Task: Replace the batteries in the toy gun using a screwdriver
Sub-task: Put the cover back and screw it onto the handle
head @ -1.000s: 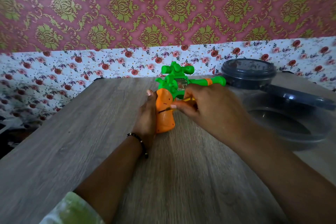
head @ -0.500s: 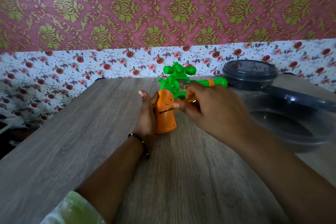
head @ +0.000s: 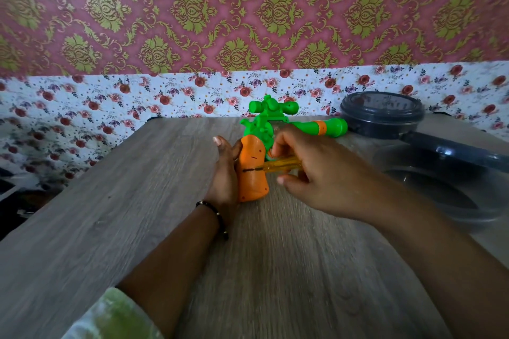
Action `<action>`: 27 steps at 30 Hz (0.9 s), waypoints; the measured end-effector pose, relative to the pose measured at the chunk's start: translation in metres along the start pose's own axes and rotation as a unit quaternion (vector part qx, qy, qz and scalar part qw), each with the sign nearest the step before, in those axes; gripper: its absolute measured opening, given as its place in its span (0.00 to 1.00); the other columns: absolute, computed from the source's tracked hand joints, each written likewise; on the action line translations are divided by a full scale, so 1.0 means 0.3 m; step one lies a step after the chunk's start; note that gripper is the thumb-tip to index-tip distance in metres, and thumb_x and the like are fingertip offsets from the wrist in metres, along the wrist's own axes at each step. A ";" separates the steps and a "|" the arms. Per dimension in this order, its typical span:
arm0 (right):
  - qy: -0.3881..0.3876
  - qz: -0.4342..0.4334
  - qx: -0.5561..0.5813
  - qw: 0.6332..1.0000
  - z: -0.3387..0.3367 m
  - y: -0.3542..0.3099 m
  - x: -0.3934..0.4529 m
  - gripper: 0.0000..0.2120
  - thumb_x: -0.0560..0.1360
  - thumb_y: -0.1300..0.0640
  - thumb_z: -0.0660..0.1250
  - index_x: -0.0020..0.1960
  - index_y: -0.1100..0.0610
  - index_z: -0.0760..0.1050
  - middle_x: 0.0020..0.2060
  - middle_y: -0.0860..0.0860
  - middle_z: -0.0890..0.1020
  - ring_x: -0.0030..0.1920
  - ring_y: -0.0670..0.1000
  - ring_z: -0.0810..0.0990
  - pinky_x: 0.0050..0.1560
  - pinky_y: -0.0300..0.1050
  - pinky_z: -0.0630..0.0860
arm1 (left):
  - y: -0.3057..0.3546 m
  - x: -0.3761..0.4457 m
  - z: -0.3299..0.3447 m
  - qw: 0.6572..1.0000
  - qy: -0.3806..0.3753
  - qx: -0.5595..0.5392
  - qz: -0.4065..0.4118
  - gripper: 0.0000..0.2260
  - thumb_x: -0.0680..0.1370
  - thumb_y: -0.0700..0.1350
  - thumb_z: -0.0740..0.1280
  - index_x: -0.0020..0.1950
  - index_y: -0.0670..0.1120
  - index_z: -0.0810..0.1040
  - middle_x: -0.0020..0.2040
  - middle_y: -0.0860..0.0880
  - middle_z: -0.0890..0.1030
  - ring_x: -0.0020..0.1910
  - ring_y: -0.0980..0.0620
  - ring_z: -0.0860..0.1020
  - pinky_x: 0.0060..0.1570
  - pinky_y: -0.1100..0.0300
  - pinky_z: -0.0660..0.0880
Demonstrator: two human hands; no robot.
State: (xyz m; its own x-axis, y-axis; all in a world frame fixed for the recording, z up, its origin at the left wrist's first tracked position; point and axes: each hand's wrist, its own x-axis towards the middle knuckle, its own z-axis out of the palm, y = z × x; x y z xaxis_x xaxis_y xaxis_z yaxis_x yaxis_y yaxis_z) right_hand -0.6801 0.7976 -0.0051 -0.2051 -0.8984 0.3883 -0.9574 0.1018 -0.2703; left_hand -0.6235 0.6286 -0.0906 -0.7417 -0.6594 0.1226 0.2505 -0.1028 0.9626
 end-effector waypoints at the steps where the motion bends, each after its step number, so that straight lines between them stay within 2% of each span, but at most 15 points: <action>1: -0.010 0.004 0.002 1.000 0.000 0.004 0.002 0.12 0.73 0.53 0.66 0.53 0.49 0.67 0.47 0.47 0.78 0.44 0.49 0.75 0.47 0.51 0.74 | -0.001 0.002 -0.003 1.000 0.004 0.003 -0.001 0.42 0.71 0.76 0.44 0.71 0.51 0.73 0.65 0.45 0.80 0.65 0.44 0.78 0.64 0.39 0.73; 3: 0.001 0.006 -0.002 1.000 -0.001 0.003 0.005 0.11 0.73 0.54 0.66 0.53 0.51 0.68 0.45 0.49 0.80 0.46 0.51 0.78 0.49 0.52 0.75 | -0.007 0.008 -0.008 1.000 0.005 0.008 0.000 0.41 0.71 0.74 0.44 0.72 0.51 0.72 0.65 0.46 0.80 0.65 0.45 0.78 0.65 0.40 0.73; 5: 0.018 0.009 -0.016 1.000 -0.007 0.000 0.005 0.10 0.73 0.50 0.66 0.52 0.52 0.70 0.40 0.50 0.81 0.44 0.53 0.80 0.47 0.51 0.76 | -0.011 0.009 -0.009 1.000 0.002 0.011 0.003 0.40 0.73 0.73 0.42 0.71 0.51 0.73 0.65 0.46 0.80 0.65 0.45 0.78 0.65 0.40 0.73; 8: 0.057 0.007 -0.093 0.994 -0.016 -0.003 0.003 0.16 0.74 0.41 0.61 0.47 0.54 0.72 0.32 0.48 0.75 0.40 0.53 0.77 0.40 0.47 0.74 | -0.009 0.006 -0.005 1.000 -0.001 0.021 0.011 0.39 0.72 0.73 0.43 0.69 0.52 0.75 0.63 0.45 0.81 0.64 0.45 0.79 0.65 0.39 0.73; 10: 0.079 -0.008 -0.102 0.992 -0.015 0.000 0.000 0.17 0.74 0.39 0.59 0.47 0.53 0.72 0.33 0.47 0.75 0.39 0.52 0.76 0.38 0.47 0.72 | -0.007 0.005 -0.004 1.000 -0.005 0.019 0.012 0.40 0.71 0.73 0.44 0.69 0.51 0.74 0.64 0.44 0.81 0.64 0.44 0.79 0.65 0.38 0.72; 12: 0.063 -0.022 -0.033 0.997 -0.012 0.000 -0.003 0.13 0.74 0.44 0.63 0.52 0.52 0.70 0.43 0.46 0.78 0.42 0.48 0.77 0.40 0.46 0.71 | -0.009 0.006 -0.005 1.000 -0.014 0.008 0.011 0.40 0.71 0.73 0.44 0.71 0.50 0.73 0.65 0.44 0.80 0.65 0.44 0.78 0.66 0.37 0.71; 13: 0.045 -0.023 0.001 0.999 -0.011 0.000 -0.002 0.13 0.74 0.48 0.65 0.54 0.51 0.68 0.44 0.43 0.76 0.41 0.43 0.75 0.40 0.45 0.69 | -0.008 0.005 -0.004 1.000 -0.017 0.005 0.013 0.40 0.72 0.73 0.45 0.71 0.50 0.73 0.65 0.44 0.80 0.65 0.43 0.78 0.67 0.38 0.71; 14: 0.030 -0.024 0.018 0.999 -0.011 -0.002 -0.001 0.12 0.74 0.52 0.67 0.53 0.51 0.67 0.42 0.41 0.73 0.39 0.40 0.72 0.39 0.44 0.66 | -0.007 0.003 -0.003 1.000 -0.018 0.005 0.015 0.39 0.72 0.73 0.45 0.70 0.50 0.74 0.65 0.44 0.80 0.65 0.44 0.78 0.67 0.38 0.71; 16: 0.030 -0.025 0.005 0.999 -0.006 -0.002 0.002 0.11 0.73 0.55 0.67 0.52 0.51 0.67 0.37 0.38 0.69 0.36 0.38 0.68 0.39 0.42 0.63 | -0.008 0.003 -0.002 1.000 -0.015 0.011 0.018 0.39 0.72 0.72 0.45 0.69 0.50 0.75 0.64 0.44 0.81 0.65 0.44 0.78 0.67 0.38 0.71; 17: 0.043 -0.022 -0.007 0.999 -0.002 -0.001 0.004 0.10 0.73 0.54 0.68 0.51 0.51 0.69 0.36 0.39 0.70 0.35 0.40 0.69 0.39 0.42 0.63 | -0.011 0.004 -0.003 1.000 -0.014 0.014 0.019 0.39 0.72 0.72 0.45 0.69 0.49 0.74 0.64 0.44 0.81 0.65 0.44 0.78 0.67 0.38 0.71; 19: 0.083 -0.015 -0.049 0.995 0.001 -0.005 0.004 0.12 0.73 0.47 0.67 0.50 0.53 0.70 0.37 0.45 0.78 0.37 0.49 0.75 0.37 0.45 0.67 | -0.012 0.007 -0.004 1.000 -0.013 0.020 0.020 0.39 0.72 0.72 0.45 0.70 0.49 0.74 0.64 0.44 0.81 0.65 0.45 0.78 0.66 0.40 0.72; 22: 0.120 0.006 -0.161 0.980 -0.002 -0.010 0.000 0.21 0.74 0.37 0.56 0.51 0.55 0.70 0.38 0.54 0.81 0.42 0.58 0.79 0.38 0.48 0.72 | -0.014 0.008 -0.007 0.999 -0.004 0.027 0.020 0.37 0.71 0.72 0.45 0.66 0.53 0.76 0.63 0.46 0.82 0.63 0.46 0.79 0.66 0.39 0.72; 23: 0.121 0.007 -0.158 0.980 -0.003 -0.009 -0.004 0.21 0.74 0.37 0.55 0.52 0.55 0.69 0.39 0.53 0.80 0.43 0.57 0.79 0.39 0.48 0.74 | -0.014 0.008 -0.009 0.999 -0.004 0.025 0.020 0.37 0.71 0.73 0.45 0.65 0.54 0.77 0.63 0.45 0.82 0.63 0.46 0.79 0.65 0.38 0.72; 25: 0.100 -0.009 -0.076 0.992 -0.002 -0.004 -0.009 0.15 0.75 0.43 0.60 0.54 0.53 0.67 0.43 0.47 0.79 0.43 0.51 0.78 0.40 0.49 0.73 | -0.013 0.007 -0.008 1.000 -0.008 0.019 0.015 0.39 0.70 0.75 0.47 0.68 0.52 0.76 0.64 0.45 0.81 0.65 0.44 0.78 0.66 0.37 0.72; 27: 0.069 -0.021 -0.017 0.997 -0.003 -0.001 -0.001 0.10 0.74 0.52 0.65 0.52 0.52 0.67 0.37 0.41 0.72 0.36 0.42 0.72 0.38 0.44 0.66 | -0.014 0.006 -0.006 1.000 -0.008 0.023 0.019 0.41 0.68 0.77 0.50 0.69 0.52 0.75 0.65 0.45 0.80 0.65 0.44 0.78 0.66 0.37 0.71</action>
State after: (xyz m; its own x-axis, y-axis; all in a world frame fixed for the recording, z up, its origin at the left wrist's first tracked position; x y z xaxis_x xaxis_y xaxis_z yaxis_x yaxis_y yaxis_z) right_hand -0.6798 0.7982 -0.0044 -0.1883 -0.8353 0.5165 -0.9716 0.0819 -0.2219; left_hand -0.6248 0.6264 -0.0948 -0.7425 -0.6499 0.1624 0.2503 -0.0443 0.9671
